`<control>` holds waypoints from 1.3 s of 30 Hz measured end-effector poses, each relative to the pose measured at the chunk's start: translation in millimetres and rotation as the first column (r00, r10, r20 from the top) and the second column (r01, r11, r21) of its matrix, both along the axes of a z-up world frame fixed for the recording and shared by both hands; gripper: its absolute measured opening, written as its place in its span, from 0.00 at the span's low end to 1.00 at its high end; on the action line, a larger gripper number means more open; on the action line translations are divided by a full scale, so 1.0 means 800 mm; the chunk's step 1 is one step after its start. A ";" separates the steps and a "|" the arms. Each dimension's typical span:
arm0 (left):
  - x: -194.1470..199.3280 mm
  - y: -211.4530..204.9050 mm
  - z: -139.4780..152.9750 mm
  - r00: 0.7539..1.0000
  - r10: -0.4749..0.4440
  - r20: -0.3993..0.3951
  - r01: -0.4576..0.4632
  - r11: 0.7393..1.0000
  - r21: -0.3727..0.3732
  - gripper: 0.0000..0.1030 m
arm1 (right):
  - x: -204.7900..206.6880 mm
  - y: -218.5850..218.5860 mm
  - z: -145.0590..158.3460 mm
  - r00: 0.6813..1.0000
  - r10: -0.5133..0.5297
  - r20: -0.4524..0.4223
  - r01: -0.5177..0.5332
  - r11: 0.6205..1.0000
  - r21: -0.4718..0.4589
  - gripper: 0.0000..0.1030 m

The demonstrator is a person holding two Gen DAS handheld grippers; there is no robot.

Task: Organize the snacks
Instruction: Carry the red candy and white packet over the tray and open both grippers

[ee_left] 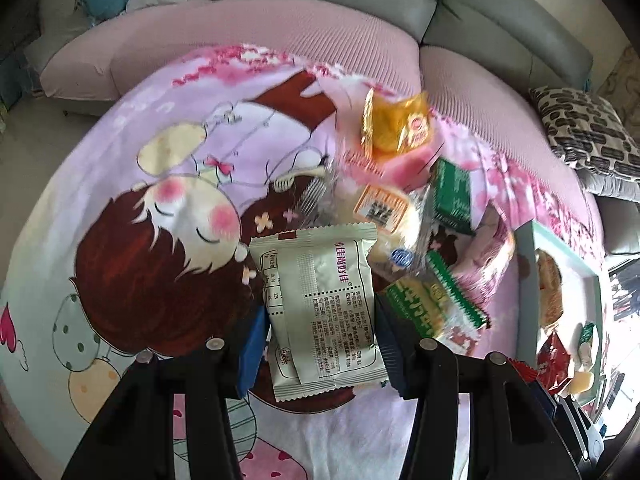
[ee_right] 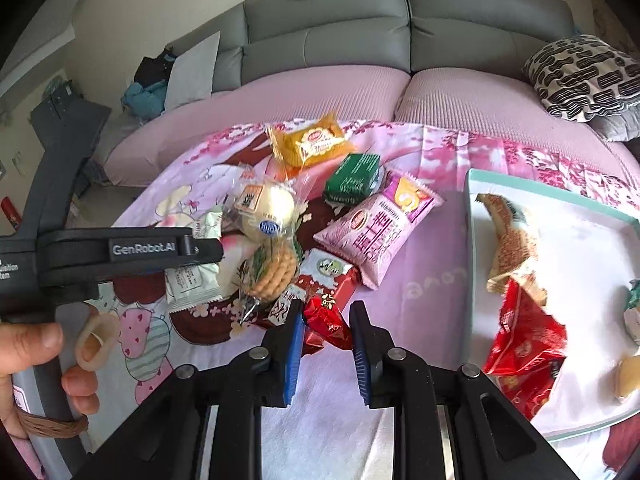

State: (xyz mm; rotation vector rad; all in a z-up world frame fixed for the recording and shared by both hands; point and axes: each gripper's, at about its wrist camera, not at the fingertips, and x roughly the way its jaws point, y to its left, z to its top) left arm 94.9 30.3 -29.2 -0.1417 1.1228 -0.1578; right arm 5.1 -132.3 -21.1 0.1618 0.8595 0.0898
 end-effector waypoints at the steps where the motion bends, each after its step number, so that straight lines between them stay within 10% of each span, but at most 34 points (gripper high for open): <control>1: 0.000 0.000 0.004 1.000 0.000 0.009 0.000 1.000 -0.002 0.51 | -0.001 -0.002 0.002 1.000 -0.003 0.005 0.003 1.000 0.002 0.24; 19: -0.017 -0.089 0.082 0.971 -0.154 0.182 0.161 0.987 -0.024 0.51 | -0.023 -0.097 0.060 0.973 -0.198 0.118 0.194 0.980 0.038 0.24; 39: -0.058 -0.286 0.083 0.858 -0.463 0.222 0.475 0.880 0.002 0.51 | -0.058 -0.274 0.070 0.834 -0.542 0.103 0.526 0.838 0.145 0.24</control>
